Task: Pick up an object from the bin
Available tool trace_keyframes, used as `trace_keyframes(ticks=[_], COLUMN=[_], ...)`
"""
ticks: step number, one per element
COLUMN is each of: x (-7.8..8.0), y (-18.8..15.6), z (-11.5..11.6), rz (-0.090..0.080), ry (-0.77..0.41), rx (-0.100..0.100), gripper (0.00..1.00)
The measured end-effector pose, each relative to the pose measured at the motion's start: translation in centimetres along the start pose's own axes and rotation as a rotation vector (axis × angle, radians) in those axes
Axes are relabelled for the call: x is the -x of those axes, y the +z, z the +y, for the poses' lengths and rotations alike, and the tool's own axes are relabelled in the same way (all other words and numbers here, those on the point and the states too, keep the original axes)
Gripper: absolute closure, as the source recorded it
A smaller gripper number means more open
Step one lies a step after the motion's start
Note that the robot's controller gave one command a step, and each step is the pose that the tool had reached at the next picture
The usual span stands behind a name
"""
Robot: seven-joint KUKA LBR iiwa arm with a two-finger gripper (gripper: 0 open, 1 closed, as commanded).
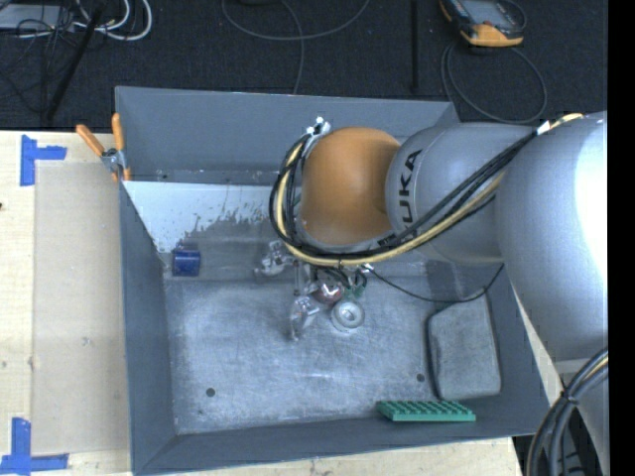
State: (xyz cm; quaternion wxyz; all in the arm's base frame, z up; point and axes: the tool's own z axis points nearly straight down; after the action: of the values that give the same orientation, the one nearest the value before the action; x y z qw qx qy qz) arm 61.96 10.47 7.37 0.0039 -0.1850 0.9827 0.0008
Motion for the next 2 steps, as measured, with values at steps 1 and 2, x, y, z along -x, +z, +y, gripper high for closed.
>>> trace_keyframes(ticks=[1, 2], x=[-4.1, -3.7], y=[-2.7, -0.1], z=[-7.5, -11.2], rz=[0.008, -0.005], ry=[-0.212, -0.337], rx=[-0.001, 0.004], gripper=[0.0, 0.0])
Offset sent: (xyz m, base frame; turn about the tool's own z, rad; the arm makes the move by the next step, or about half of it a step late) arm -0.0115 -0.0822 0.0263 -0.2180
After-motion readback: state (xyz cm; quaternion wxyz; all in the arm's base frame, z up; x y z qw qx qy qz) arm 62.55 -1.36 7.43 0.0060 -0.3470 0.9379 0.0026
